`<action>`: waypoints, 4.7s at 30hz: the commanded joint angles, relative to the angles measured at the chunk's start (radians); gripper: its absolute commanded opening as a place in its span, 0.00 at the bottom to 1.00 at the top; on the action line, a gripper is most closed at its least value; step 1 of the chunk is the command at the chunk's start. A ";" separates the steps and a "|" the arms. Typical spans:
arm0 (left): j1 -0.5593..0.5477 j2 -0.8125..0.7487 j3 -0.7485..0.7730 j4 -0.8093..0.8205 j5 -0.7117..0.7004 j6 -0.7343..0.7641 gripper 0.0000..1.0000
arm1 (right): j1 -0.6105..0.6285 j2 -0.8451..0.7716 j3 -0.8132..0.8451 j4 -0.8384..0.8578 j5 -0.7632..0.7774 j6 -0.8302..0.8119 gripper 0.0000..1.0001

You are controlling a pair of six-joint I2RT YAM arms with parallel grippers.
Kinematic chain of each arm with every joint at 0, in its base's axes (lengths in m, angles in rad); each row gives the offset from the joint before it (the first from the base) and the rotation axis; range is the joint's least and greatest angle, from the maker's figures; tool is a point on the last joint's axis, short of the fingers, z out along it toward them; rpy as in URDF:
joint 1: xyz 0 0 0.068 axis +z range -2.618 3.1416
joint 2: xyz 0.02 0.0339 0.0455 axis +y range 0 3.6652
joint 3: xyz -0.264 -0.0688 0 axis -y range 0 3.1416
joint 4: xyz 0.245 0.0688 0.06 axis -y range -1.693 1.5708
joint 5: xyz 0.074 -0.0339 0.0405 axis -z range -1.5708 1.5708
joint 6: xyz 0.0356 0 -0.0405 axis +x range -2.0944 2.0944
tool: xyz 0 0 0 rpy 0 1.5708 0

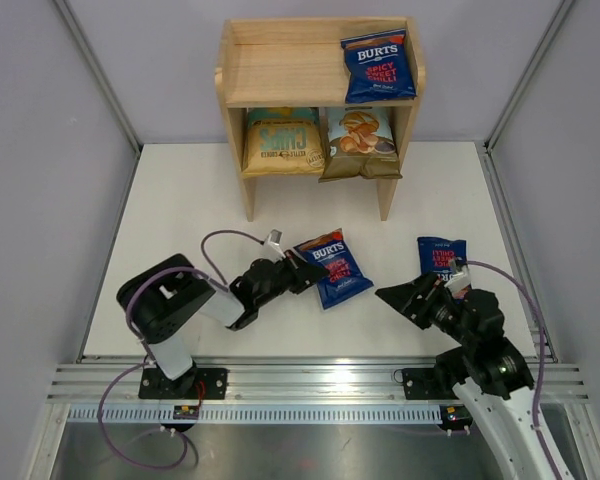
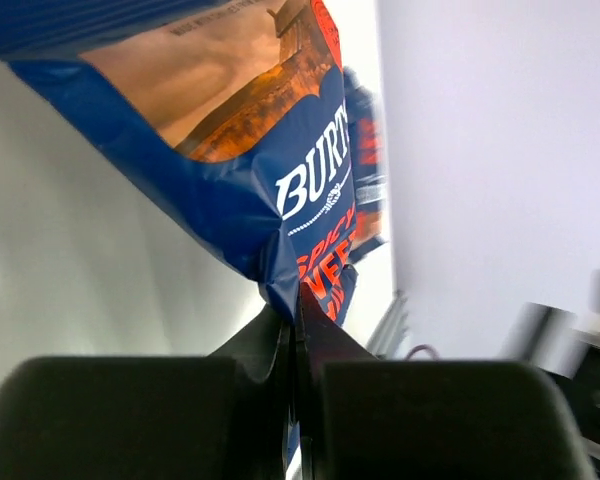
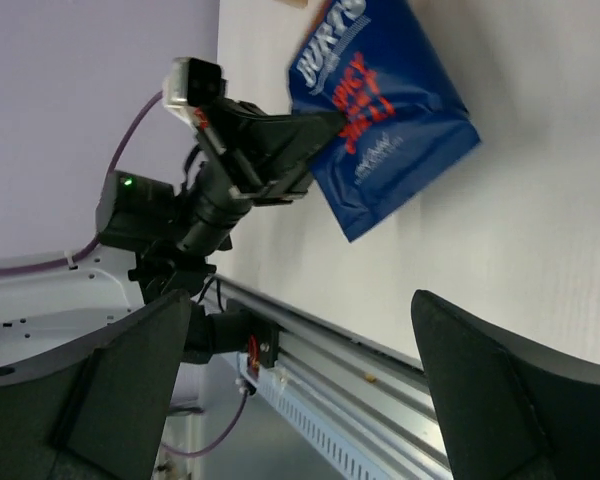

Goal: Place and organize the chips bags onto the shelf

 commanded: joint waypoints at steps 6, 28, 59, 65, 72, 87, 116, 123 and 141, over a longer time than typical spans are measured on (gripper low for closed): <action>-0.004 -0.316 -0.221 0.320 -0.223 -0.003 0.00 | -0.004 0.247 -0.295 0.872 -0.299 0.343 0.98; -0.156 -1.107 -0.206 -0.359 -0.530 0.072 0.00 | 0.420 0.774 -0.022 1.398 -0.163 0.014 0.77; -0.171 -1.335 -0.221 -0.415 -0.472 0.071 0.00 | 0.579 1.142 0.256 1.478 0.107 0.012 0.51; -0.171 -1.335 -0.213 -0.405 -0.440 0.091 0.01 | 0.581 1.156 0.288 1.473 0.078 -0.008 0.27; -0.171 -1.417 -0.218 -0.526 -0.495 0.126 0.52 | 0.579 1.095 0.301 1.394 0.099 -0.092 0.06; -0.170 -1.596 0.143 -1.509 -0.763 0.284 0.99 | 0.474 1.085 0.713 0.953 0.239 -0.155 0.06; -0.168 -1.439 0.431 -1.821 -0.734 0.864 0.99 | 0.315 1.841 1.770 0.464 0.986 0.305 0.08; -0.167 -1.465 0.425 -1.838 -0.779 0.852 0.99 | 0.312 1.912 1.951 0.189 1.034 0.428 0.12; -0.165 -1.490 0.431 -1.852 -0.840 0.829 0.99 | 0.306 1.855 1.982 -0.028 0.937 0.504 0.57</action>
